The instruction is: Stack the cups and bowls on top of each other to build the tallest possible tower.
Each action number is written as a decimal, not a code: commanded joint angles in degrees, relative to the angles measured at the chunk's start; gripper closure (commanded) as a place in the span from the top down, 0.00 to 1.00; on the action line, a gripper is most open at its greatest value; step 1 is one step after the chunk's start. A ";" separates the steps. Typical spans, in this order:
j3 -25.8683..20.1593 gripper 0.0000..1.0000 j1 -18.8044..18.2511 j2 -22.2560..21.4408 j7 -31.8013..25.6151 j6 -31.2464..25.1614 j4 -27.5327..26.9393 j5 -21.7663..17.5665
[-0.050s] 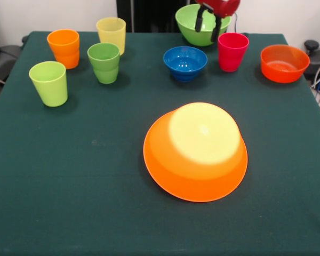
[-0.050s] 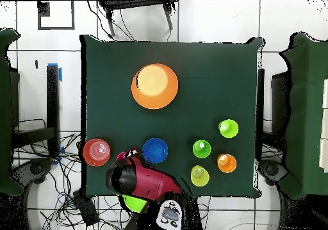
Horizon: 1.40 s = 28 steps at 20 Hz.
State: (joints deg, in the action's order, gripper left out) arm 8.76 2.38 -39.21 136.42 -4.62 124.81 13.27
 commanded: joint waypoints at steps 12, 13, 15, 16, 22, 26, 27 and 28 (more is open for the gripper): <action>-1.41 1.00 3.59 5.40 12.81 4.07 3.85 4.81; -1.00 1.00 3.77 5.69 12.82 4.48 3.92 4.73; -0.76 1.00 3.10 6.09 12.48 5.09 4.10 4.29; -0.87 1.00 2.98 6.41 12.71 5.81 4.49 4.18; -0.76 1.00 1.88 8.55 13.34 9.64 5.68 3.69; -1.89 1.00 1.56 9.58 13.90 11.59 6.46 3.87; -2.19 1.00 1.71 9.79 14.15 11.94 6.66 4.10; -2.47 1.00 1.60 9.93 14.21 12.16 6.91 4.21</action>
State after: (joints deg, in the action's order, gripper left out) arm 10.71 4.37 -33.62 136.42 3.73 128.92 15.07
